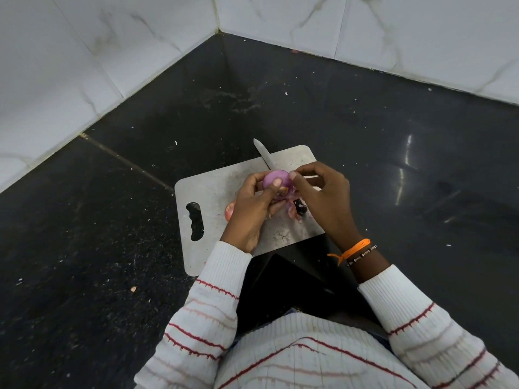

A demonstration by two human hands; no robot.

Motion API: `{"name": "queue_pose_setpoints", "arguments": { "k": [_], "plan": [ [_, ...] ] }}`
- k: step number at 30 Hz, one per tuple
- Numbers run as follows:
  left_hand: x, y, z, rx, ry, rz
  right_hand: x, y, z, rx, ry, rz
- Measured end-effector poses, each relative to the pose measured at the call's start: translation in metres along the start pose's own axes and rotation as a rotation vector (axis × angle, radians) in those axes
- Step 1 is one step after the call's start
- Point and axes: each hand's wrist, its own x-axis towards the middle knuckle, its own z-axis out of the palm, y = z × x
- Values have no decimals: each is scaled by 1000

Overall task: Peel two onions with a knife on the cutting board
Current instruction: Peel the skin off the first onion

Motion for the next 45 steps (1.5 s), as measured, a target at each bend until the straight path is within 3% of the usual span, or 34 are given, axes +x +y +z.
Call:
{"name": "queue_pose_setpoints", "arguments": {
  "k": [11,20,30,33,39,45],
  "plan": [
    [-4,-4,-3,105,98,61,-1,-4,4,-78,28,-42],
    [-10,0,-3,-43,-31,45,-1,9,1,-147,16,-2],
    [-2,-4,-6,-99,-31,20,2,16,-3,-226,-74,36],
    [-2,-3,-6,-82,-31,23,1,6,-2,-113,-89,33],
    [-1,-2,-7,-88,-24,13,-3,-5,-2,362,-190,231],
    [-1,-1,-8,-75,-22,15,-1,-14,0,399,-110,327]
  ]
}}
